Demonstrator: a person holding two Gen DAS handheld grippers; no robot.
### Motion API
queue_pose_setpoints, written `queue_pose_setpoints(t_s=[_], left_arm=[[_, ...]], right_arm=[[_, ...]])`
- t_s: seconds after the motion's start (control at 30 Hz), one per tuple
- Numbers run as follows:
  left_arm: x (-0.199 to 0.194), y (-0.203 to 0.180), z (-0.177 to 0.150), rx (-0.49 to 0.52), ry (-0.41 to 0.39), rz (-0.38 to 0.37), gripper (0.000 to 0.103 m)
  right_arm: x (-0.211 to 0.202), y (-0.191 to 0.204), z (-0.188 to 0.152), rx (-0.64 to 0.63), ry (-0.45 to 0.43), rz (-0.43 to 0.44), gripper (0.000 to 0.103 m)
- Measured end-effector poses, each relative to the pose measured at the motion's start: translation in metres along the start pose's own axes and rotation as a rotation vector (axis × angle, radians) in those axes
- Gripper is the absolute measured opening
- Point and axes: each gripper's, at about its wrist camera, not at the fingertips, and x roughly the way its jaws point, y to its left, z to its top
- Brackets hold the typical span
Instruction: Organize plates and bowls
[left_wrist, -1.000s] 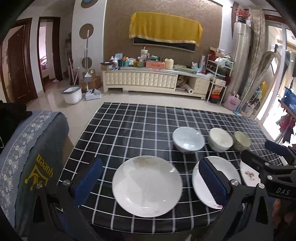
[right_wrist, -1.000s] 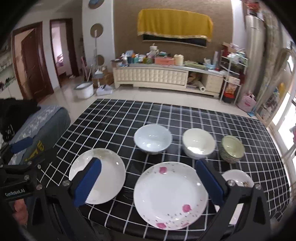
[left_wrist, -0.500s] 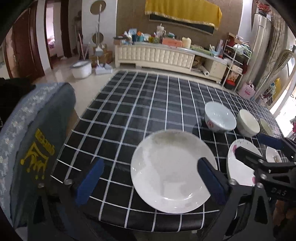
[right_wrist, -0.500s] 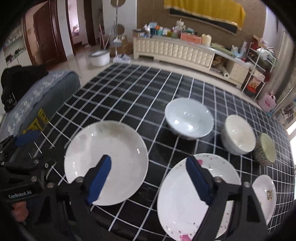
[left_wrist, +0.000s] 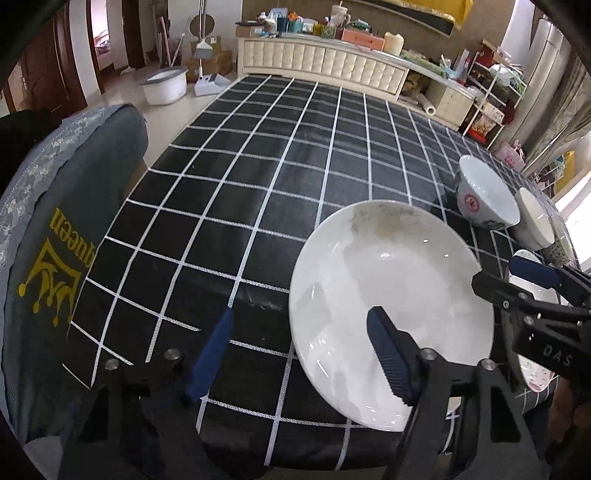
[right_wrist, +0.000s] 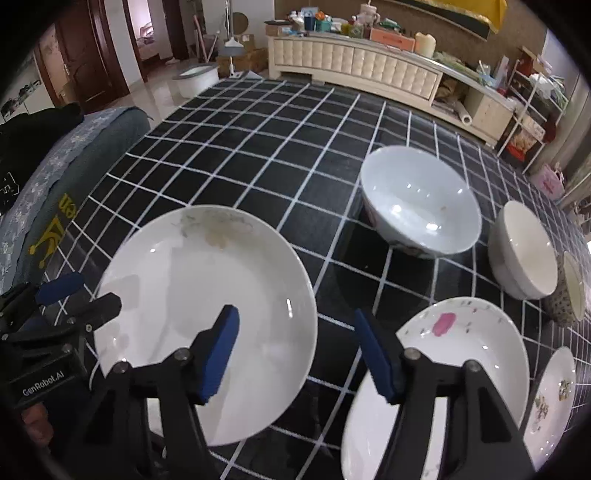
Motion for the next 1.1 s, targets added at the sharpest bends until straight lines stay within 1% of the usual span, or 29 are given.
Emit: queue_pose_setpoints(t_s=[0.03, 0.07, 0.13, 0.17, 0.2, 0.27, 0.37, 0.4, 0.43, 0.47, 0.5, 0.57, 0.73, 0.83, 0.93, 1.0, 1.1], left_arm=[[0.002, 0.001, 0.000, 0.000, 0.007, 0.000, 0.064], [0.006, 0.001, 0.000, -0.003, 0.016, 0.000, 0.064], [0.014, 0.006, 0.001, -0.023, 0.032, -0.020, 0.064], [0.017, 0.008, 0.000, -0.031, 0.038, -0.036, 0.060], [0.018, 0.010, -0.002, -0.032, 0.044, -0.041, 0.056], [0.024, 0.011, -0.004, -0.029, 0.059, -0.039, 0.054], [0.028, 0.010, -0.007, -0.020, 0.080, -0.040, 0.044], [0.027, 0.009, -0.007, -0.015, 0.072, -0.037, 0.040], [0.026, 0.007, -0.006, -0.013, 0.073, -0.054, 0.037], [0.026, 0.007, -0.005, -0.016, 0.075, -0.071, 0.031], [0.026, 0.007, -0.004, -0.020, 0.076, -0.085, 0.027], [0.026, 0.005, -0.003, -0.015, 0.074, -0.098, 0.023], [0.026, 0.004, -0.003, -0.023, 0.068, -0.098, 0.022], [0.026, 0.000, -0.002, -0.007, 0.080, -0.085, 0.022], [0.022, 0.000, -0.002, 0.002, 0.075, -0.088, 0.022], [0.021, 0.000, -0.001, -0.002, 0.073, -0.093, 0.022], [0.021, 0.000, 0.000, -0.016, 0.079, -0.094, 0.022]], right_arm=[[0.003, 0.000, -0.001, -0.002, 0.007, -0.003, 0.062], [0.006, 0.001, -0.002, -0.002, 0.014, -0.004, 0.058], [0.011, -0.001, -0.004, 0.008, 0.026, 0.006, 0.056], [0.012, -0.001, -0.005, 0.008, 0.029, 0.007, 0.053], [0.013, -0.001, -0.005, 0.007, 0.030, 0.013, 0.049], [0.016, -0.001, -0.008, 0.004, 0.043, 0.020, 0.044], [0.022, -0.002, -0.010, 0.012, 0.066, 0.011, 0.037], [0.022, -0.002, -0.010, 0.015, 0.066, 0.009, 0.036], [0.021, -0.003, -0.010, 0.020, 0.063, 0.010, 0.036], [0.020, -0.005, -0.010, 0.026, 0.061, 0.012, 0.035], [0.020, -0.005, -0.010, 0.030, 0.059, 0.013, 0.033], [0.019, -0.007, -0.011, 0.041, 0.056, 0.014, 0.032], [0.021, -0.003, -0.012, 0.070, 0.053, -0.015, 0.032], [0.016, -0.005, -0.012, 0.087, 0.044, -0.014, 0.032], [0.011, -0.006, -0.010, 0.088, 0.035, -0.013, 0.032], [0.011, -0.007, -0.009, 0.095, 0.040, -0.001, 0.032], [0.013, -0.006, -0.010, 0.087, 0.036, -0.008, 0.032]])
